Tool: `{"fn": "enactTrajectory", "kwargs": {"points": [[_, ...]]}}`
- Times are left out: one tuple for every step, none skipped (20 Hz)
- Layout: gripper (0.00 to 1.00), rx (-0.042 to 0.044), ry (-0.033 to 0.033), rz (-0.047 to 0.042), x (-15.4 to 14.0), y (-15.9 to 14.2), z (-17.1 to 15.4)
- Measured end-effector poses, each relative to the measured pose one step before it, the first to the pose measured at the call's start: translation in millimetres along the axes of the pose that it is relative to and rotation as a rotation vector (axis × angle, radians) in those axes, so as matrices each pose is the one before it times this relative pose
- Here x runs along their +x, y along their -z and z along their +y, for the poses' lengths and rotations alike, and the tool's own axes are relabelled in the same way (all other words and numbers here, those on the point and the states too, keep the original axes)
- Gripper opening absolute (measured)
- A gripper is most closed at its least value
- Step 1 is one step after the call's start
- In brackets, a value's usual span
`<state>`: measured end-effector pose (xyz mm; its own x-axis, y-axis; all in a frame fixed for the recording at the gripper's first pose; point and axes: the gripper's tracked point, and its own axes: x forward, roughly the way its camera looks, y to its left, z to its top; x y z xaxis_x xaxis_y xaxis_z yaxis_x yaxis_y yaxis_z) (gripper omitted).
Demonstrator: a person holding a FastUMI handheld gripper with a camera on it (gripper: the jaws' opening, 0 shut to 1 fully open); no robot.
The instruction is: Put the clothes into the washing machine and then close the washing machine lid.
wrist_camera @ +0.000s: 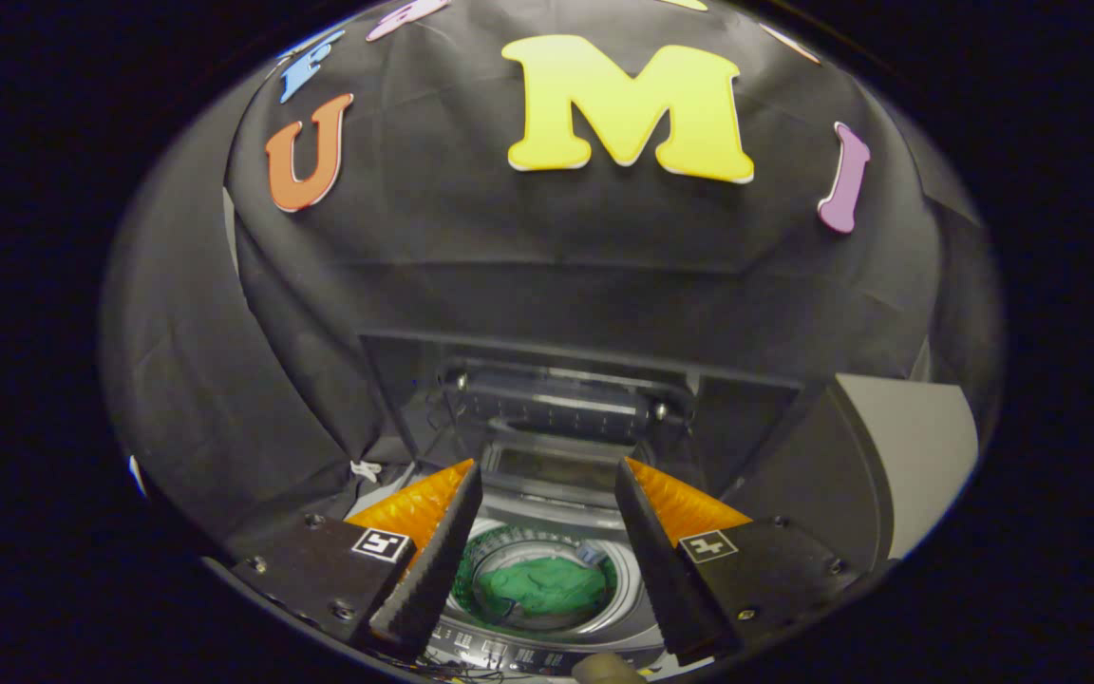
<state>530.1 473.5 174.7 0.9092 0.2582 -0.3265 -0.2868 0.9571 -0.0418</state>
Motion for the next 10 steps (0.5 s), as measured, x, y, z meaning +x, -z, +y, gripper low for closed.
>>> {"fn": "enactTrajectory", "kwargs": {"points": [[0.89, 0.00374, 0.00188, -0.01387, 0.88, -11.75, 1.43], [0.89, 0.00348, 0.00240, -0.01675, 0.89, -11.63, 0.69], [0.89, 0.00581, 0.00596, -0.01342, 0.45, -10.95, 0.29], [0.89, 0.00386, 0.00306, -0.01200, 3.84, -9.32, 1.24], [0.89, 0.00384, 0.00539, -0.00769, 3.10, -10.13, 1.32], [0.89, 0.00418, 0.01510, 0.00118, 2.69, -7.34, -1.96], [0.89, 0.00504, 0.01286, 0.00085, 2.33, -8.03, -1.06], [0.89, 0.00594, -0.00112, -0.00598, 4.78, -7.52, 0.60], [0.89, 0.00423, 0.00562, -0.00608, 5.91, -6.22, 0.87], [0.89, 0.00028, 0.00781, 0.00093, 4.98, -4.92, -0.69]]}}
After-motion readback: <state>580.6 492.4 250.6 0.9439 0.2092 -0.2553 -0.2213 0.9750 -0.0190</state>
